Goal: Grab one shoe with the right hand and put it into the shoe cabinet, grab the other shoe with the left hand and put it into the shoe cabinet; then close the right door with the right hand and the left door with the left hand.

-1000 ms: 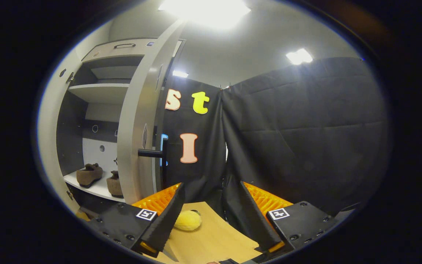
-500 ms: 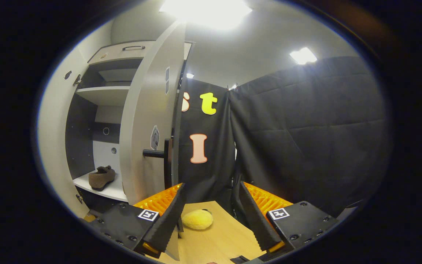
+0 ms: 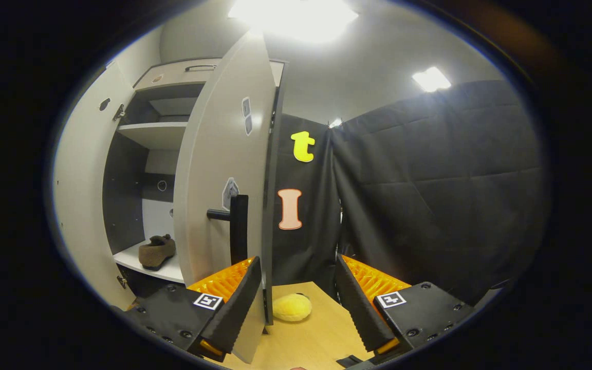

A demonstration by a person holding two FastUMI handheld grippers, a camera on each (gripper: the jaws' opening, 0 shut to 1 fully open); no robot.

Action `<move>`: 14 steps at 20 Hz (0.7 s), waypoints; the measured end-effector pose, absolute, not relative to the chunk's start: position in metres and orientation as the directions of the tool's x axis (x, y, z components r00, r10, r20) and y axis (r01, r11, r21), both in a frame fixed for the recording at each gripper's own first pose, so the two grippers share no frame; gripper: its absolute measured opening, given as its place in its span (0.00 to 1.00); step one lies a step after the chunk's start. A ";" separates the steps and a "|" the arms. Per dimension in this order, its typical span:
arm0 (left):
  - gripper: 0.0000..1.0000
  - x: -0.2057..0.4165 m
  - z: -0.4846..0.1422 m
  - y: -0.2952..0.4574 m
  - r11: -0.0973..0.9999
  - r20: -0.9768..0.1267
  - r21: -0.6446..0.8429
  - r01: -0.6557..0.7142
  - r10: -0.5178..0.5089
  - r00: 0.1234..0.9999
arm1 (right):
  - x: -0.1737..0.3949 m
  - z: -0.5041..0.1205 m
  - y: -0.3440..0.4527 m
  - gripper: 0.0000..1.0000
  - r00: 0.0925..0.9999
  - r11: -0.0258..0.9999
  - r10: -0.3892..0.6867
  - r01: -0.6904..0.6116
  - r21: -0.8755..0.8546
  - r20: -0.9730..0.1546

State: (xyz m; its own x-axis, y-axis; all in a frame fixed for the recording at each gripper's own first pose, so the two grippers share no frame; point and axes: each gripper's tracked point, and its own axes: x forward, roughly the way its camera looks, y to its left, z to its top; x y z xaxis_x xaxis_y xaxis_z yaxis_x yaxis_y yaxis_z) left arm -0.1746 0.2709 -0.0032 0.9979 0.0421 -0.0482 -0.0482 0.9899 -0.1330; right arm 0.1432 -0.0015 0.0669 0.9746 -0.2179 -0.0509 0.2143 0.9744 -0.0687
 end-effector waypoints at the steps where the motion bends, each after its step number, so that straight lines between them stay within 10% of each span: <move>1: 0.89 -0.175 -0.003 0.273 0.990 -0.048 -0.133 -0.050 0.044 0.998 | 0.144 0.066 0.007 0.88 0.978 0.978 -0.202 0.199 -0.065 -0.051; 14: 0.96 -0.206 -0.020 0.315 0.980 -0.082 -0.134 -0.146 0.135 0.987 | 0.191 0.049 0.098 0.89 0.997 0.998 -0.013 0.008 -0.056 -0.076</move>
State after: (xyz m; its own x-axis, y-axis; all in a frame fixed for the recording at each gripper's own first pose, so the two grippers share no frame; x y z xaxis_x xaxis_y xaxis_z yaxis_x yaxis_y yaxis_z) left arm -0.2065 0.3154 -0.0199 0.9873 0.1355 -0.0824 -0.1457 0.9803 -0.1337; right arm 0.1907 0.0984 0.0490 0.9970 -0.0126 -0.0757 0.0083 0.9984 -0.0562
